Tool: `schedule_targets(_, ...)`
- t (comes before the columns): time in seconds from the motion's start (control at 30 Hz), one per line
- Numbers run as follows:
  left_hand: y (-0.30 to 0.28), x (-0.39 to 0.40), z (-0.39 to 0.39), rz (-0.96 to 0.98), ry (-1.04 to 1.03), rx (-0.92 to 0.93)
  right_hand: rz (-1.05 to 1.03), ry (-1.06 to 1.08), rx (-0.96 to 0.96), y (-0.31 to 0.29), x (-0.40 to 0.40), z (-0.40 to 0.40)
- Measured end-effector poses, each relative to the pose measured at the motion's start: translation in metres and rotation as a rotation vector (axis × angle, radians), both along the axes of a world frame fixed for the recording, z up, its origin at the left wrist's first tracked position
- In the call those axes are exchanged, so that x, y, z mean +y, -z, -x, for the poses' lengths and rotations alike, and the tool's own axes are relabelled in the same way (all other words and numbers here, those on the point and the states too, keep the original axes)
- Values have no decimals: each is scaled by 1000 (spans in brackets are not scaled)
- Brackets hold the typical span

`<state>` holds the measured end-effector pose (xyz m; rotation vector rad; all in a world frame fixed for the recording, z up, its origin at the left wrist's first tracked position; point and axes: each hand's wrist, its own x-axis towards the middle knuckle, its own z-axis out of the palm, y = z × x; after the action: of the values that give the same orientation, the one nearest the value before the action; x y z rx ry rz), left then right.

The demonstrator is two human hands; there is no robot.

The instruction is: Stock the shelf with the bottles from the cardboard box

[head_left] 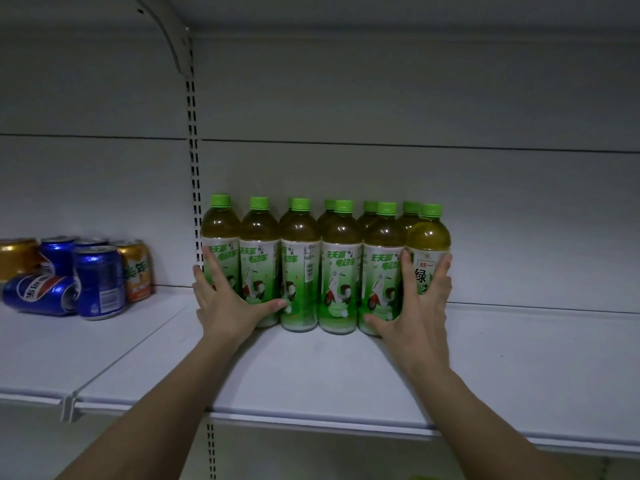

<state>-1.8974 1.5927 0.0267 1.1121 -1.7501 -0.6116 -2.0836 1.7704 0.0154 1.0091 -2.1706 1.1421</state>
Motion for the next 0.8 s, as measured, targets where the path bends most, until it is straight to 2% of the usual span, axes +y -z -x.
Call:
schedule_targets(0.17, 2, 8, 3, 120, 0, -77, -4, 6, 4, 0, -1, 1)
schedule_targets(0.5, 3, 10, 2, 101, -4, -189, -5, 33, -7, 1, -1, -2)
schedule_targets(0.63, 4, 30, -5, 67, 12, -319, -60, -2, -22, -6, 20, -9)
schedule_targets(0.8, -4, 55, -16, 167, 83, -487, -83, 89, 84, -17, 49, -25)
